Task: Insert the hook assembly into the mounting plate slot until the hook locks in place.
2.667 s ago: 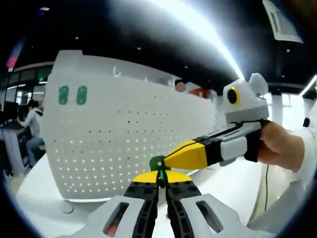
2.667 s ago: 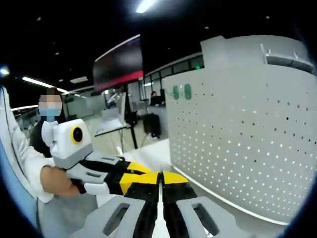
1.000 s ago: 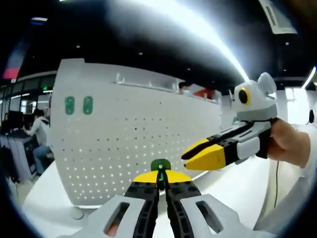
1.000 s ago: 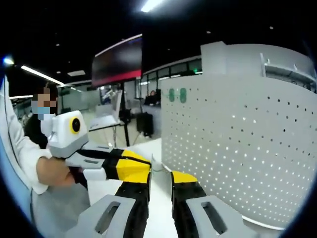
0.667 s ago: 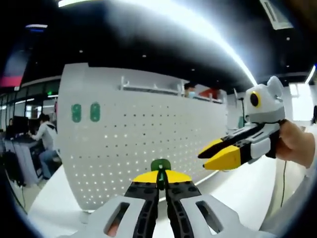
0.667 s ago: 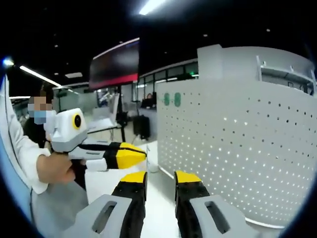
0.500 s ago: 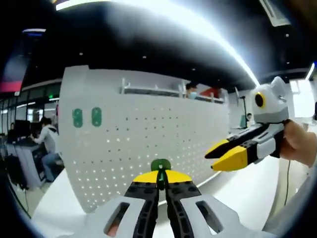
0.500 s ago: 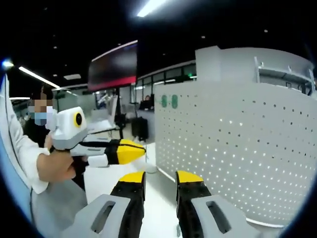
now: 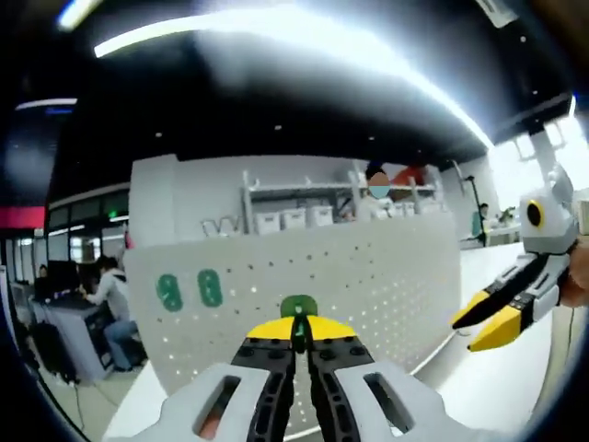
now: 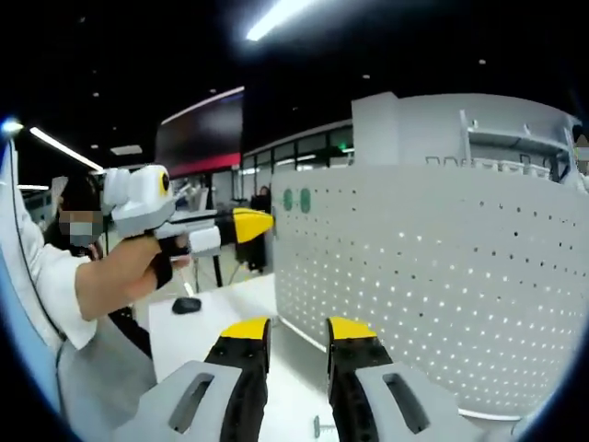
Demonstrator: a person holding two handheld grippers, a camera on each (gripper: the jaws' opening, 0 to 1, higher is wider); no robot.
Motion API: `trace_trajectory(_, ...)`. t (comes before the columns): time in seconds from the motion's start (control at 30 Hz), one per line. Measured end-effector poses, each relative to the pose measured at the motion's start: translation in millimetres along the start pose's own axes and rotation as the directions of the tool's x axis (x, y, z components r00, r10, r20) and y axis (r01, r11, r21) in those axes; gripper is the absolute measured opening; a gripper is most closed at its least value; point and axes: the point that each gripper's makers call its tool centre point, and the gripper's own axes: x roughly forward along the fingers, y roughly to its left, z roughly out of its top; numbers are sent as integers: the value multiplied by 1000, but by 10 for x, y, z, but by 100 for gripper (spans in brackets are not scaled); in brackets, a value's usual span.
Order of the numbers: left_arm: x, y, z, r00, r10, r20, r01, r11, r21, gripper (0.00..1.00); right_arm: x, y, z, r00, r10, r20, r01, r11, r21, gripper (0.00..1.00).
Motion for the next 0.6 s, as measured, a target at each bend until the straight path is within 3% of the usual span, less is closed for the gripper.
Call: trace_trajectory(0.6, 402, 311, 197, 996, 86, 27, -86, 996, 2, 4, -188, -168, 54, 998, -61, 21, 61, 998, 1, 24)
